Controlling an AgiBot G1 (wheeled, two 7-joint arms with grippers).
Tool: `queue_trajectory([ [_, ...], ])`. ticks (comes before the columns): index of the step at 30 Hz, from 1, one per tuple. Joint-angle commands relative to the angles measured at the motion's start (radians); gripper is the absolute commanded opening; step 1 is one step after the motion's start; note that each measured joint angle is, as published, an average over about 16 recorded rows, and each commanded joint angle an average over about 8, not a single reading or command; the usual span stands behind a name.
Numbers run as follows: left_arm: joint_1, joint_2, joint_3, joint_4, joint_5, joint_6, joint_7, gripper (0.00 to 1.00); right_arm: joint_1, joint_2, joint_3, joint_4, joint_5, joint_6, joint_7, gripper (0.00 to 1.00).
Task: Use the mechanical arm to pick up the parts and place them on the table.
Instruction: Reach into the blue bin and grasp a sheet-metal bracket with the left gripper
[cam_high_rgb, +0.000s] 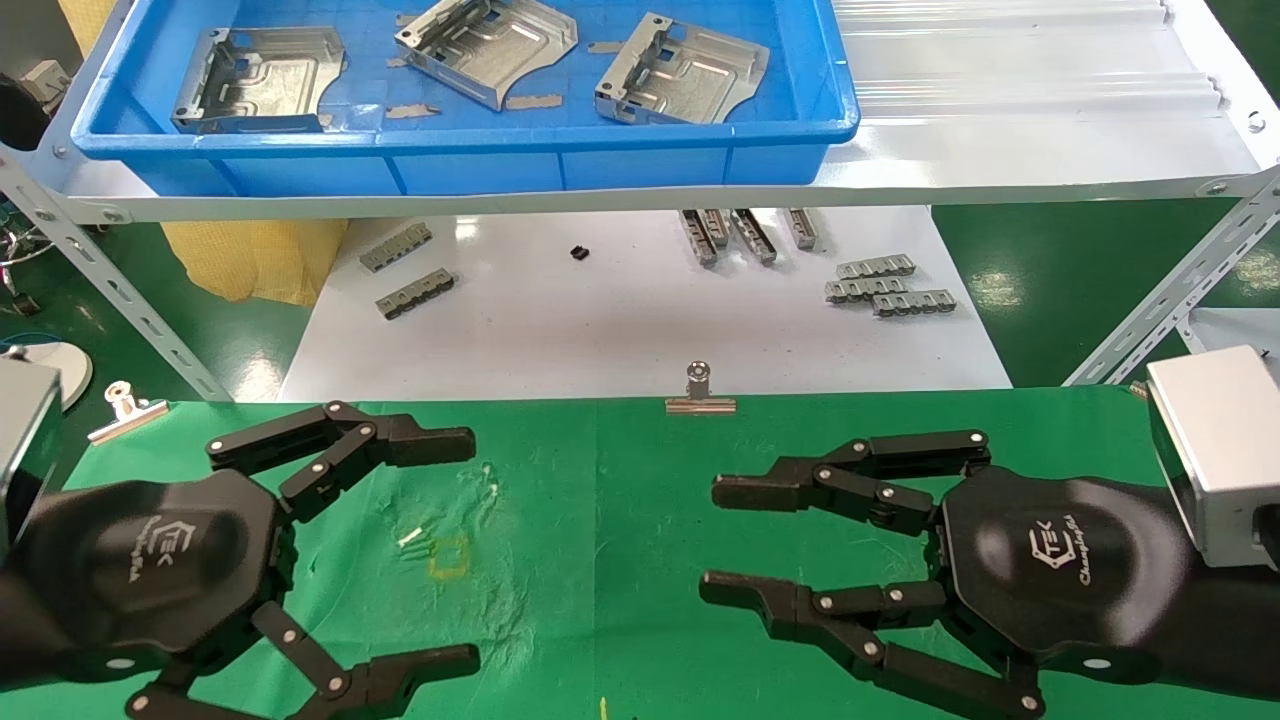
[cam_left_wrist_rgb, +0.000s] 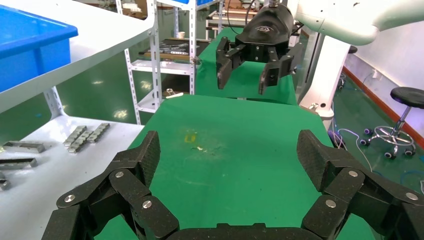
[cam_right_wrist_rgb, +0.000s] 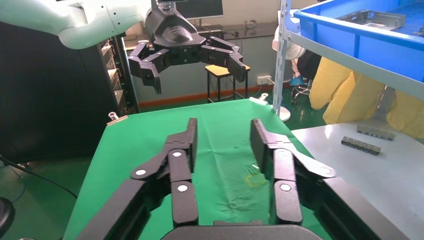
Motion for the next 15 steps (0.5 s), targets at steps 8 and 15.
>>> queue_trajectory([
  [8, 0.000, 0.000, 0.000, 0.000, 0.000, 0.000, 0.000, 1.00, 0.000, 0.000, 0.000, 0.000, 0.000, 0.000, 0.000, 0.00],
  [15, 0.000, 0.000, 0.000, 0.000, 0.000, 0.000, 0.000, 1.00, 0.000, 0.000, 0.000, 0.000, 0.000, 0.000, 0.000, 0.00],
])
